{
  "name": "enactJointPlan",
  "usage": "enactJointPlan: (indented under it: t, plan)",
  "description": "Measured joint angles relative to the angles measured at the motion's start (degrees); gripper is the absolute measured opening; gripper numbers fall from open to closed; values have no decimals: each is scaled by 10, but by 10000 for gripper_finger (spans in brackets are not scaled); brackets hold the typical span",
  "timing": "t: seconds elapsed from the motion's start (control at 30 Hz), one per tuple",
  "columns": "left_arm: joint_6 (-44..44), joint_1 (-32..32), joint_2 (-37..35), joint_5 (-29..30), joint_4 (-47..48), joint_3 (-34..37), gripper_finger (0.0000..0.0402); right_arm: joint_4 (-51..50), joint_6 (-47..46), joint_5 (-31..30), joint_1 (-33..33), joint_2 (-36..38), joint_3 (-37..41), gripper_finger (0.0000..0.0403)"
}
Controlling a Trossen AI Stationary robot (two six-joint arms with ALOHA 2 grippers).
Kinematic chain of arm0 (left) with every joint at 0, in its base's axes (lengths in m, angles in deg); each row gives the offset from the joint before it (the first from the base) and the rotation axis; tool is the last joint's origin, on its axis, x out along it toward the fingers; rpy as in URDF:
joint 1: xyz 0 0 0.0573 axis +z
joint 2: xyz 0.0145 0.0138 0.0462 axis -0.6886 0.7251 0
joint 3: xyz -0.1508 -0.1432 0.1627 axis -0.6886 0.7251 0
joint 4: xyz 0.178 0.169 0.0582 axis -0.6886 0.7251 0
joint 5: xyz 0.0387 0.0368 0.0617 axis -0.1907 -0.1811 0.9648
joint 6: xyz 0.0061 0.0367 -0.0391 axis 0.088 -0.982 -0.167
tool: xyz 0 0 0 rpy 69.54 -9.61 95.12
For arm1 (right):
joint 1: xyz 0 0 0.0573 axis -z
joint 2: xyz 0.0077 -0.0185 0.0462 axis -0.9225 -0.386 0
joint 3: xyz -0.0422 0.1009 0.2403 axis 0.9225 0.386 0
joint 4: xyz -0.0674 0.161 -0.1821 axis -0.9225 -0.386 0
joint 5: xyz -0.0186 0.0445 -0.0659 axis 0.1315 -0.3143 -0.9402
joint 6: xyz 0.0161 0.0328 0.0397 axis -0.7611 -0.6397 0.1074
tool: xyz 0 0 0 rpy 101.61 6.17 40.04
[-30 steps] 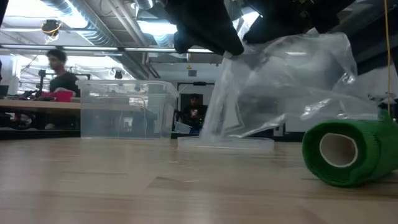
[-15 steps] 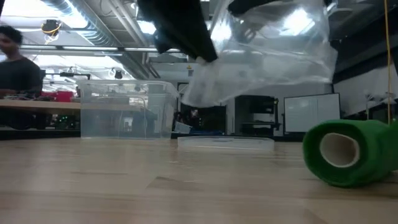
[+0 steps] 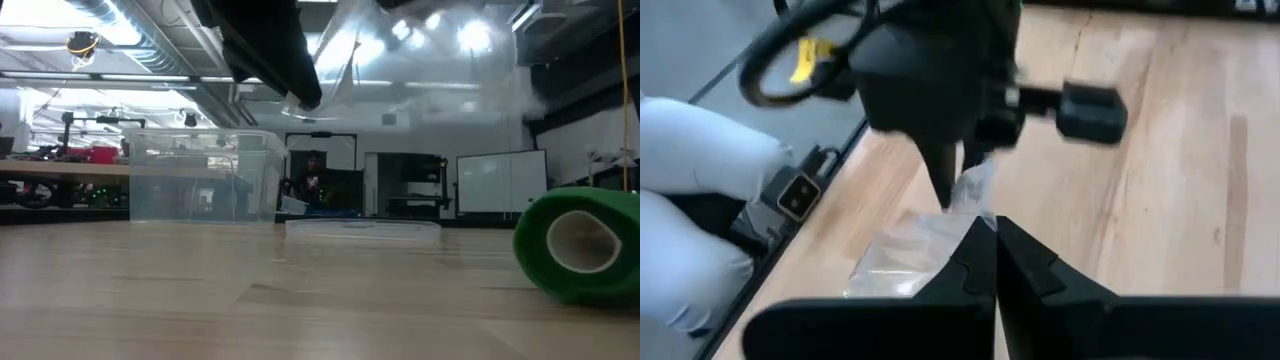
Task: Roll bandage
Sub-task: Open the transparent zip bag
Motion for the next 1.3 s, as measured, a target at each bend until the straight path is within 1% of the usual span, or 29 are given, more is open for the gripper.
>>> enactJointPlan:
  t: [0.17,0.37,0.7,0.77,0.87,0.97,1.07,1.17,1.3]
  plan:
    - [-37,-1,1,17,2,-21,31,-66,0,-6,0,1,-1,0]
    - [-60,-1,1,23,0,-34,31,-93,-3,-6,0,1,-1,0]
    - [1,11,1,27,37,-34,35,-101,-3,-5,0,1,-1,0]
    - [13,13,1,28,43,-34,48,-103,-4,-4,0,1,-1,0]
    - [20,17,1,29,45,-34,81,-109,-4,-4,0,1,-1,0]
    - [14,17,1,31,45,-34,120,-115,-5,-4,0,1,0,0]
    - [-11,17,1,32,44,-34,150,-123,-5,-4,0,1,0,0]
    - [-10,17,1,53,43,-35,160,-125,-4,11,0,1,0,0]
    - [0,18,1,125,34,-35,153,-122,-4,53,-1,1,0,0]
